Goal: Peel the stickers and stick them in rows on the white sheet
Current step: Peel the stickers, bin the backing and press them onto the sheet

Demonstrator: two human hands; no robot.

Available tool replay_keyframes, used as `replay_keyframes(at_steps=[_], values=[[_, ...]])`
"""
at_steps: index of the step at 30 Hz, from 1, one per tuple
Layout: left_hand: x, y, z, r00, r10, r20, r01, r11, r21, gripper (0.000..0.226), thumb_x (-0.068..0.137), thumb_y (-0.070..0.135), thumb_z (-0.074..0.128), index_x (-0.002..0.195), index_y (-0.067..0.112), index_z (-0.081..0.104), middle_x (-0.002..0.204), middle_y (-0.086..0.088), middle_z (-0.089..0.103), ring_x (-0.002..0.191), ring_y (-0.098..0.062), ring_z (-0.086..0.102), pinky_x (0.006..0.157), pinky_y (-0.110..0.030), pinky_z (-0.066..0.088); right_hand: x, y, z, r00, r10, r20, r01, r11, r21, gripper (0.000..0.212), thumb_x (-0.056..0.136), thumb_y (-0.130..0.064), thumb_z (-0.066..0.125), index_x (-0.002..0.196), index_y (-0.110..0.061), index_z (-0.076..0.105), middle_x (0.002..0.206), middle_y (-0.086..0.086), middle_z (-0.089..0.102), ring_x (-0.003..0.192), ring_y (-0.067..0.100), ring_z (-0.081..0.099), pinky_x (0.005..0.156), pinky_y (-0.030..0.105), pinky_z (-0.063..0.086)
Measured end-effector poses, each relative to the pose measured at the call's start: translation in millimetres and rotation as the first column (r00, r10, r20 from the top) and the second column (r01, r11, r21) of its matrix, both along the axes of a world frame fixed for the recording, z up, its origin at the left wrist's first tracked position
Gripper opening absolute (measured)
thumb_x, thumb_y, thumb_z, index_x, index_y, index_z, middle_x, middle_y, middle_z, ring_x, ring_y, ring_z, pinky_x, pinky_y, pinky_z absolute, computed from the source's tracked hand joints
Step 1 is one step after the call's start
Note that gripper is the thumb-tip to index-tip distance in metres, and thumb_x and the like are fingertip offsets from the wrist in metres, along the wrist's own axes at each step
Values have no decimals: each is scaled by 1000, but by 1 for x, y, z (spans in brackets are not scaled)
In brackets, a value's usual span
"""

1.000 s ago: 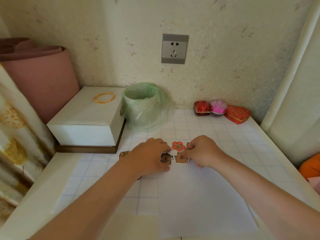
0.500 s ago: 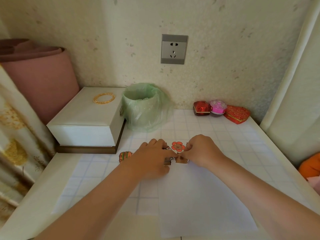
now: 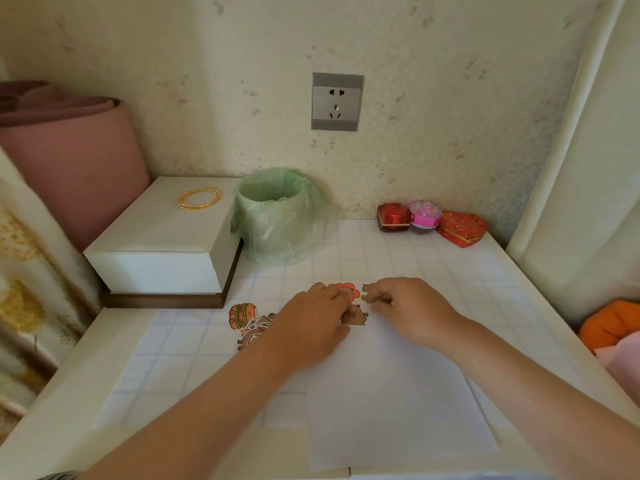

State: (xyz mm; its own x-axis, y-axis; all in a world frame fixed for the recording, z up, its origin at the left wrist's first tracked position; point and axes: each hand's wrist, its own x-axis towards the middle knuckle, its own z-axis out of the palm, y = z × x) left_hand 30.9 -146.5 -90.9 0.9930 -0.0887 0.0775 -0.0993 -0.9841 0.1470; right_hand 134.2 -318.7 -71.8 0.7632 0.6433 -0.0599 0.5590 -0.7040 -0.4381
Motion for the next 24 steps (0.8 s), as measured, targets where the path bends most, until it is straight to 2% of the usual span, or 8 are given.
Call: replay_keyframes(at_steps=[2, 6, 8, 10, 11, 14, 19, 24], values=[[-1, 0, -6, 999, -31, 38, 30, 999, 21, 39, 99, 30, 47, 137, 26, 49, 142, 3, 46, 123, -22, 44, 95, -37, 44, -3, -6, -2, 995, 70, 73, -69, 998, -13, 28, 100, -21, 52, 118, -33, 70, 137, -14, 59, 126, 11, 55, 97, 31, 47], [-7, -2, -15, 996, -61, 70, 54, 993, 103, 48, 91, 38, 30, 128, 27, 59, 136, -3, 53, 114, -28, 53, 80, -39, 48, -13, -15, -4, 956, 215, 199, -188, 971, -144, 39, 100, -21, 46, 125, -45, 65, 127, -12, 54, 111, 12, 57, 73, 23, 34], [-11, -4, -17, 997, -64, 53, 58, 991, 117, 53, 91, 47, 28, 129, 23, 57, 141, -3, 50, 121, -28, 50, 88, -40, 47, -20, -18, -5, 946, 234, 223, -203, 967, -154, 40, 100, -21, 45, 127, -43, 65, 131, -12, 50, 108, 13, 57, 71, 24, 32], [-16, -9, -17, 997, -78, 3, 77, 992, 103, 69, 92, 57, 22, 144, 18, 46, 155, -6, 37, 140, -27, 36, 111, -43, 38, -26, -19, -7, 936, 240, 258, -206, 967, -153, 39, 100, -21, 44, 128, -39, 64, 134, -12, 47, 105, 16, 56, 70, 26, 34], [-19, -11, -17, 996, -76, -38, 79, 992, 94, 80, 91, 63, 13, 154, 16, 32, 163, -5, 21, 150, -24, 20, 121, -41, 22, -27, -19, -9, 930, 243, 275, -210, 967, -145, 39, 100, -21, 44, 129, -39, 63, 132, -11, 48, 104, 17, 56, 70, 27, 37], [-26, -14, -18, 988, -46, -149, 59, 995, 86, 93, 83, 75, -11, 158, 20, -5, 164, 2, -17, 151, -12, -16, 122, -32, -8, -28, -20, -14, 924, 226, 310, -205, 974, -99, 41, 99, -20, 44, 132, -39, 62, 129, -9, 49, 103, 17, 56, 70, 30, 43], [-35, -9, -15, 983, -21, -180, 43, 992, 118, 97, 72, 73, -17, 156, 25, -12, 163, 9, -18, 150, -8, -18, 124, -35, -4, -27, -23, -24, 893, 227, 388, -223, 973, -56, 37, 97, -20, 48, 125, -34, 67, 119, -6, 54, 99, 20, 58, 62, 30, 42], [-38, -10, -15, 983, -16, -185, 29, 997, 68, 89, 78, 73, -10, 157, 31, -11, 162, 14, -19, 148, -4, -21, 122, -32, -10, -27, -31, -31, 812, 333, 480, -362, 932, -36, 46, 76, -10, 65, 115, -35, 71, 119, -9, 62, 97, 14, 58, 50, 28, 47]])
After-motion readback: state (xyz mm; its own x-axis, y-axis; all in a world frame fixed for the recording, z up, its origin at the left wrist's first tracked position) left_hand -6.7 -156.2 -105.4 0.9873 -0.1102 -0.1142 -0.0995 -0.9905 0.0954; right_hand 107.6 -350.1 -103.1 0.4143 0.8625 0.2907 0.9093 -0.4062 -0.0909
